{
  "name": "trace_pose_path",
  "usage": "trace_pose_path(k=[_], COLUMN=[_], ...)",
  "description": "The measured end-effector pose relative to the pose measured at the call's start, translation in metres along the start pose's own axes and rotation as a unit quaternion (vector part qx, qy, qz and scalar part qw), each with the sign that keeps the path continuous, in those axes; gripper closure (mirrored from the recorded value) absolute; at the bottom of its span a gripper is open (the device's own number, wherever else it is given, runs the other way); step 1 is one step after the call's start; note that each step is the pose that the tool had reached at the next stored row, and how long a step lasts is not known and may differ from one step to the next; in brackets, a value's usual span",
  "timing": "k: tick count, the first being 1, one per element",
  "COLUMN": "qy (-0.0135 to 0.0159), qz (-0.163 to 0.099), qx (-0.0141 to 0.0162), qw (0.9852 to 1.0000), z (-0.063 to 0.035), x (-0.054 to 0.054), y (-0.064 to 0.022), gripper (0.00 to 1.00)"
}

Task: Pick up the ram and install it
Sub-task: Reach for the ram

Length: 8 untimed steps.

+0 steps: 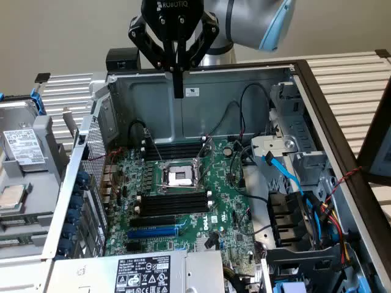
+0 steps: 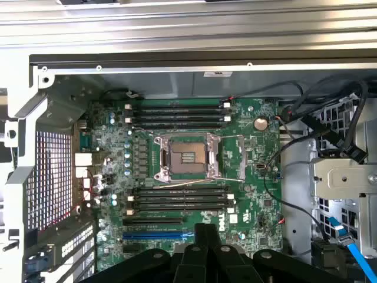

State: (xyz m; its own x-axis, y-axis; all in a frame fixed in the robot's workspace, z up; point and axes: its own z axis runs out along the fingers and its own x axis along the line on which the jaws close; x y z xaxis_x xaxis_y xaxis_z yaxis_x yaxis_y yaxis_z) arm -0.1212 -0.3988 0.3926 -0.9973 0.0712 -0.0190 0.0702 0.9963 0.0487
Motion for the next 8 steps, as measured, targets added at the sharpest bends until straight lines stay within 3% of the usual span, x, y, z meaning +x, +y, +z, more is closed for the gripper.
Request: trace_pose_path(k=[8], qy=[0.0], qz=[0.0], qx=[0.0], qw=[1.0], z=[0.0], x=[0.0], y=[0.0], gripper=[0.9])
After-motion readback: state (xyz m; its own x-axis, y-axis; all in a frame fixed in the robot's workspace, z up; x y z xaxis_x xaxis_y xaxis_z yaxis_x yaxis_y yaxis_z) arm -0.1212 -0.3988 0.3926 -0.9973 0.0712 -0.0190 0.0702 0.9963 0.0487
